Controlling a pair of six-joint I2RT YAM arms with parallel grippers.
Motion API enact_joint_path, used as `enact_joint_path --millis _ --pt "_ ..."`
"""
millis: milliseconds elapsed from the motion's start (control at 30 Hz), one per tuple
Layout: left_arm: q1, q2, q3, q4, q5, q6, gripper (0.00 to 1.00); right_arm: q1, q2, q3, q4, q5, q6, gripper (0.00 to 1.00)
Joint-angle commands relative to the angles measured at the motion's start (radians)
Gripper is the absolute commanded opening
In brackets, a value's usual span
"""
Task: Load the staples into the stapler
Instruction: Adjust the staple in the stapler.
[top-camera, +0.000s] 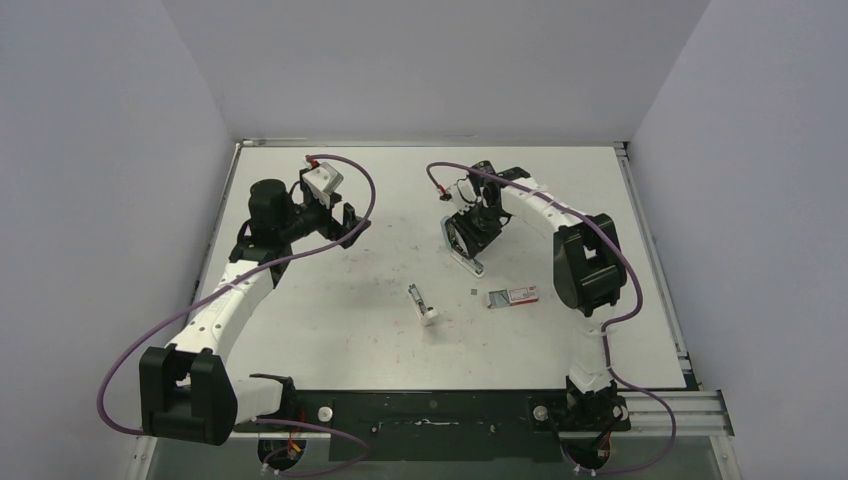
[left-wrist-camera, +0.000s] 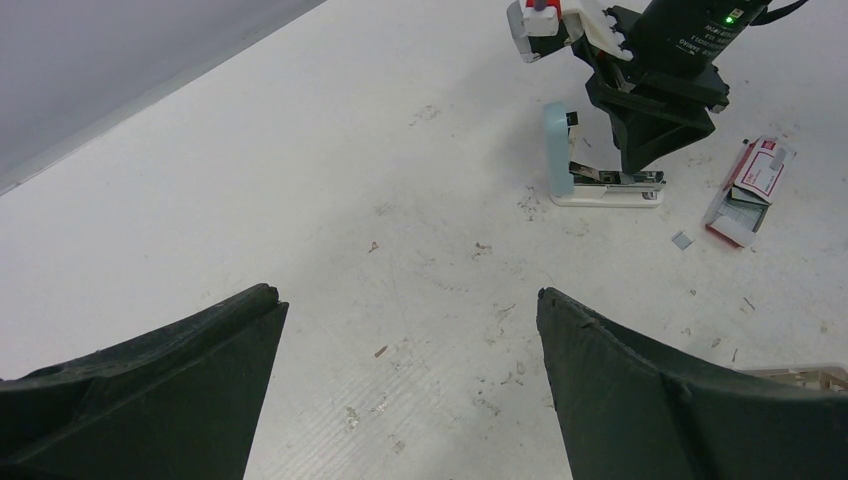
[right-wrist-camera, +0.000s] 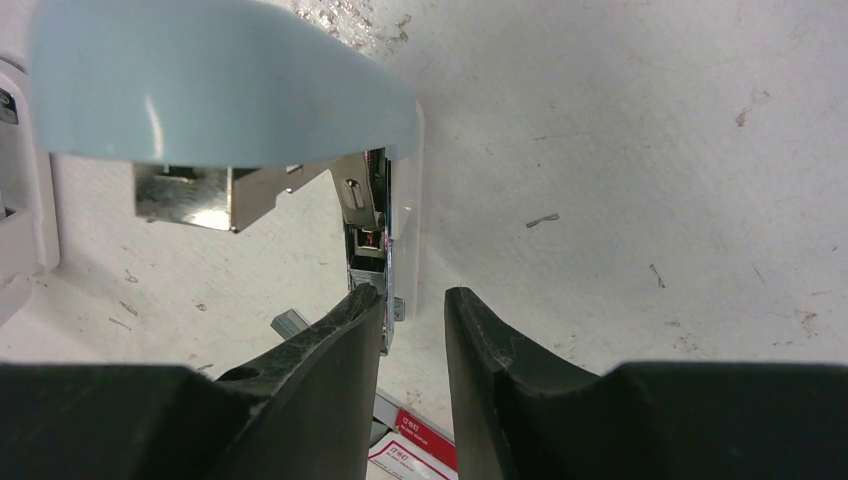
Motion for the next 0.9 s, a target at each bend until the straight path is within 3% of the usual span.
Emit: enact_joint_path --millis 0,867 --pt "0.008 -0.024 0.035 0.014 0.005 0.010 0.97 0.005 -0.066 -0.003 0.043 -0.017 0.000 0.31" --pt "0.009 -0.019 0.031 0.019 0.004 0.011 0.97 0.004 -0.074 -0.042 0.073 -0.038 0.011 0.30"
